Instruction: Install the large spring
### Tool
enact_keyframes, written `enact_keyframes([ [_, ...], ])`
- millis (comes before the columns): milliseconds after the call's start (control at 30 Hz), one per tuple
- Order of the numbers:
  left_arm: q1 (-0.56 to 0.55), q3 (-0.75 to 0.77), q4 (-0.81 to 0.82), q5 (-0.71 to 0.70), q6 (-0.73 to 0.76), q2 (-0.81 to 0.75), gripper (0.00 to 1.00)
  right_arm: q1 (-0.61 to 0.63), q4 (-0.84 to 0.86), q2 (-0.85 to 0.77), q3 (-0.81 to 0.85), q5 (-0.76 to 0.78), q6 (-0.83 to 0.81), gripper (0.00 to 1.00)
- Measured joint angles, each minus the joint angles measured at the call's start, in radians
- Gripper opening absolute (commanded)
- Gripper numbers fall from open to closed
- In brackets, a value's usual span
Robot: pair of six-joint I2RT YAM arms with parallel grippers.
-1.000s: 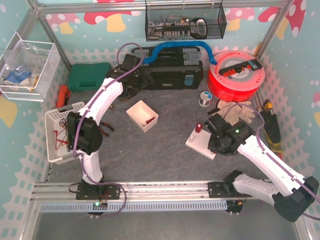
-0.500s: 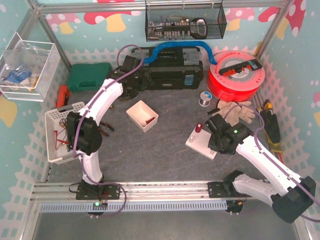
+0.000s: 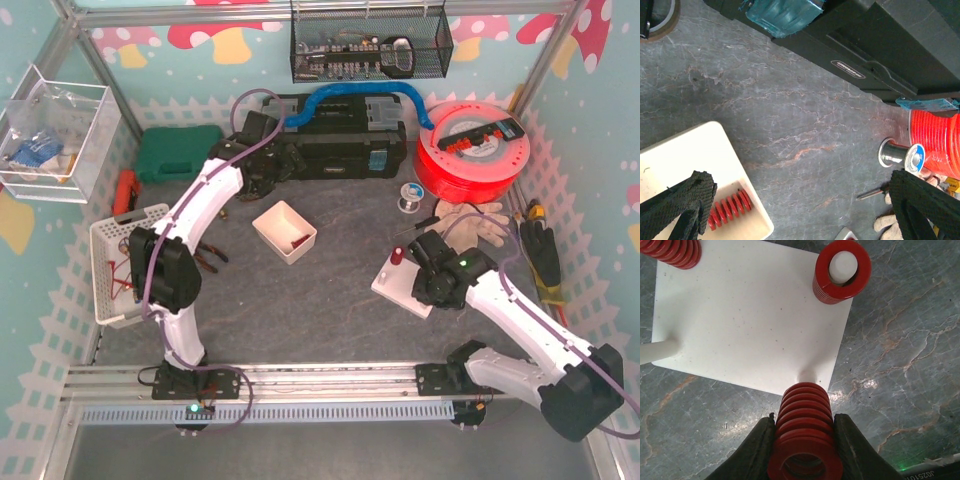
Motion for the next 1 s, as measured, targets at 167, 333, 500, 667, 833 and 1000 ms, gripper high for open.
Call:
enact_keyframes([
  [167, 0.007, -0.008, 0.001, -0.001, 0.0, -0.008, 0.94, -0.006, 0.034, 0.011, -0.028, -0.002, -0.011, 0.08],
  [333, 0.011, -0.024, 0.001, -0.001, 0.001, -0.008, 0.92, -0.013, 0.118, 0.031, -0.101, -0.013, -0.027, 0.22],
  [500, 0.011, -0.047, 0.006, -0.009, 0.016, -0.008, 0.87, -0.017, 0.172, 0.115, -0.121, -0.021, -0.05, 0.41],
  [667, 0.011, -0.108, 0.006, -0.029, 0.029, -0.015, 0.76, -0.018, 0.182, 0.122, -0.087, -0.025, -0.094, 0.61],
  [833, 0.011, -0.174, 0.006, -0.046, 0.034, -0.047, 0.66, -0.018, 0.155, 0.098, 0.019, -0.019, -0.154, 0.7],
  [1000, 0.003, -0.203, 0.011, -0.023, 0.198, -0.056, 0.57, -0.018, 0.126, 0.077, 0.114, 0.003, -0.242, 0.74],
])
